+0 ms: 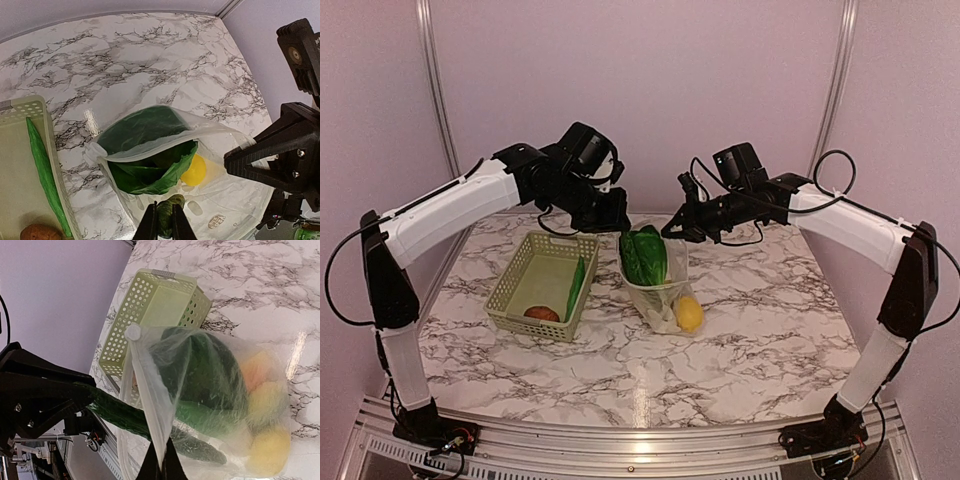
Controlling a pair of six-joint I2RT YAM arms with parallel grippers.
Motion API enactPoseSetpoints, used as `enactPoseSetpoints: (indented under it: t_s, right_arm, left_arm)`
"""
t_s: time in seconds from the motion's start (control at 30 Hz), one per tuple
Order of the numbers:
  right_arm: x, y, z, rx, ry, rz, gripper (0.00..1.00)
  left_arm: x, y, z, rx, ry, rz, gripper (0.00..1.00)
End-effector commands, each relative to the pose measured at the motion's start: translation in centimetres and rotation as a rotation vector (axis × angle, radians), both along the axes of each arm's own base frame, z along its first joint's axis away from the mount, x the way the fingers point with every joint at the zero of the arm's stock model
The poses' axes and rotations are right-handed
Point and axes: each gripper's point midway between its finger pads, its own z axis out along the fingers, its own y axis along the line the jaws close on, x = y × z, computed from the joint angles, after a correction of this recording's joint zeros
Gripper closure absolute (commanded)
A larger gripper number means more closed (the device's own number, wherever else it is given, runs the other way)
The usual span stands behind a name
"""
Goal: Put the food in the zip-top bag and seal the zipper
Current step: Adjust the fake vegetable in the zipper food storage bag.
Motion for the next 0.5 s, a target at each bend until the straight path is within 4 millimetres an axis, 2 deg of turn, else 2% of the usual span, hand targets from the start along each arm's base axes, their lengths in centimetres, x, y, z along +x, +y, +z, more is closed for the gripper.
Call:
enactPoseSetpoints:
  t_s: [0.0,0.27,0.47]
  right_arm:
    - [0.0,0.5,0.3,0.008,-0.008,0.013,1.0]
    - [0.0,0.6,0.5,0.008,-0.011,0.016,1.0]
    - [0.0,0.6,0.5,0.01,-0.012,0.016,1.0]
  left_arm:
    - [-1.3,-1.1,1.5,-0.118,0.062,-0.033,1.0]
    - [-1.6,-2.6,-1.1,-0.118,0.102,-0.055,1.0]
    - [-2.3,-4.0,-4.4,-0.053,0.126,-0.092,1.0]
